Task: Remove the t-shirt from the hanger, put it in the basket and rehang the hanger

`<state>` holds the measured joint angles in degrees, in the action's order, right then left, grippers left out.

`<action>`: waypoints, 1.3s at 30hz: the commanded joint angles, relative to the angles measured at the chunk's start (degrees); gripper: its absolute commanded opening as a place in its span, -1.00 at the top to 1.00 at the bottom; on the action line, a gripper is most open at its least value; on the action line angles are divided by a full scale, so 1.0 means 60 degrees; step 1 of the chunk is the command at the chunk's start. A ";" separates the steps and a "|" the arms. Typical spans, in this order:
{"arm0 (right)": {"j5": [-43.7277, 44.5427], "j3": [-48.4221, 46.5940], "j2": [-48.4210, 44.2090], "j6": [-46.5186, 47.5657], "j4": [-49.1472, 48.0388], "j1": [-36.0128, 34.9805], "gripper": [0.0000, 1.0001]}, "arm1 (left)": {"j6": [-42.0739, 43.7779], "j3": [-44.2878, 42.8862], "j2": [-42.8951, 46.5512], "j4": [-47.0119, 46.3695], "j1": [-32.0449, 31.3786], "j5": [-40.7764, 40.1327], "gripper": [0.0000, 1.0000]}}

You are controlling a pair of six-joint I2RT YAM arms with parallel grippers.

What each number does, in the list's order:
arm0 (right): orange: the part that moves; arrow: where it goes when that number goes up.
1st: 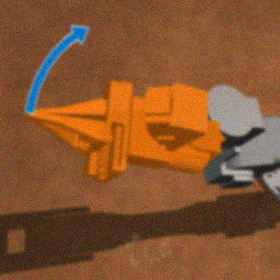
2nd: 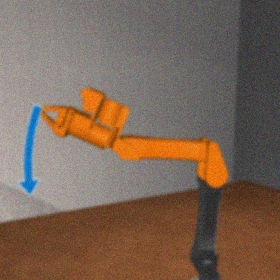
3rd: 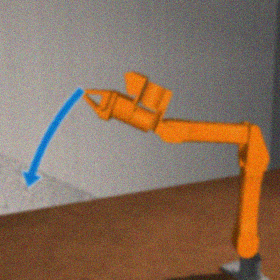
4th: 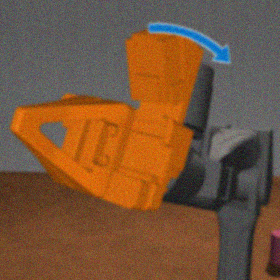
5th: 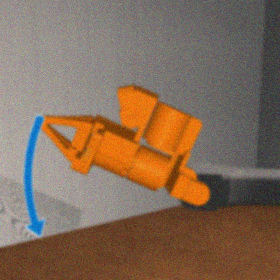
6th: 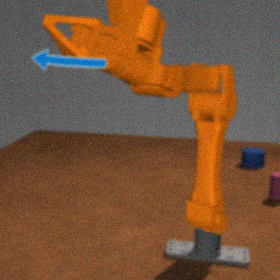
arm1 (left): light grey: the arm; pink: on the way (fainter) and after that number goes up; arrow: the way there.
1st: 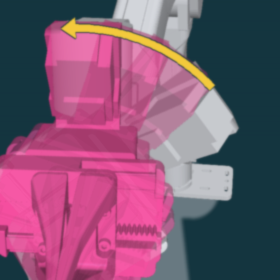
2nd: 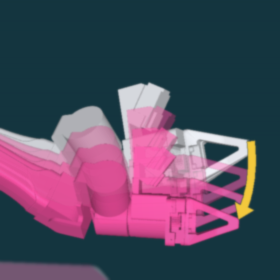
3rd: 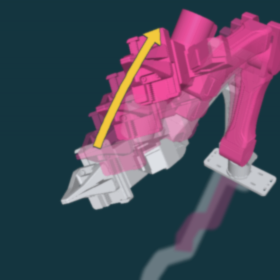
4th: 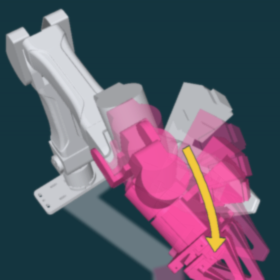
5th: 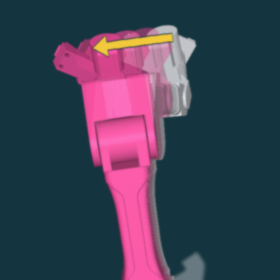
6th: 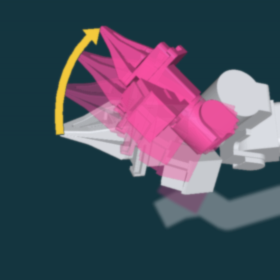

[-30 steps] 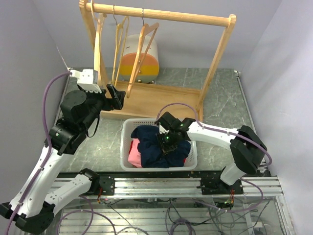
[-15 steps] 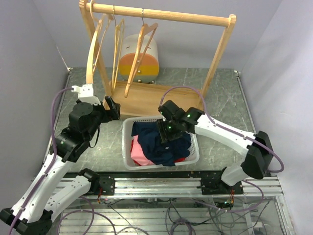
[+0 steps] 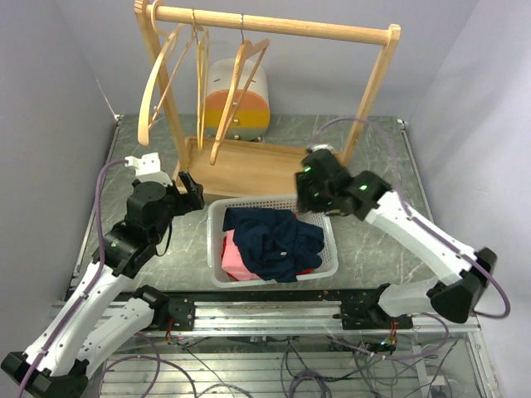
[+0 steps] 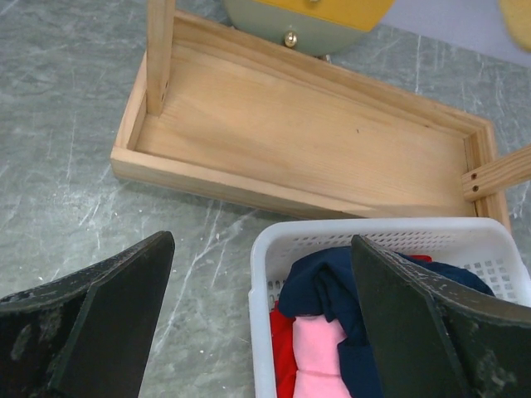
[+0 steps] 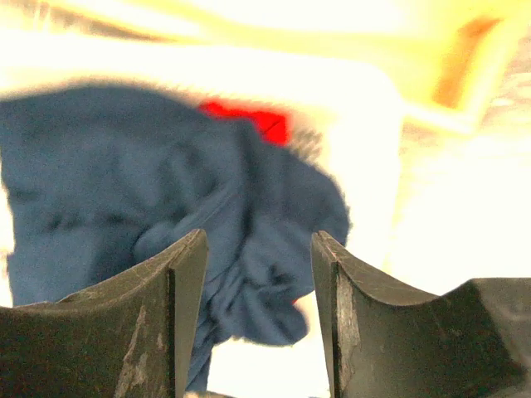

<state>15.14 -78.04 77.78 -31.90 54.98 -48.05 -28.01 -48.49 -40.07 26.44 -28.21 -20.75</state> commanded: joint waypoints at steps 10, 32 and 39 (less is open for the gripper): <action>-0.1883 0.1669 -0.2207 0.1872 -0.2353 0.8447 -0.03 | -0.0301 0.0570 -0.0283 -0.1242 0.0077 -0.0247 -0.95; -0.1995 0.3708 -0.4155 0.1658 -0.3130 1.0982 -0.46 | -0.0957 0.2484 -0.0859 -0.2568 0.0087 -0.0235 -0.95; -0.2007 0.3870 -0.4322 0.1682 -0.3188 1.0968 -0.47 | -0.1172 0.2662 -0.1121 -0.2967 0.0088 -0.0025 -0.95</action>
<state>2.39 -53.91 52.58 -21.82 35.46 17.61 -33.69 -32.84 -46.74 12.97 -28.16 -21.61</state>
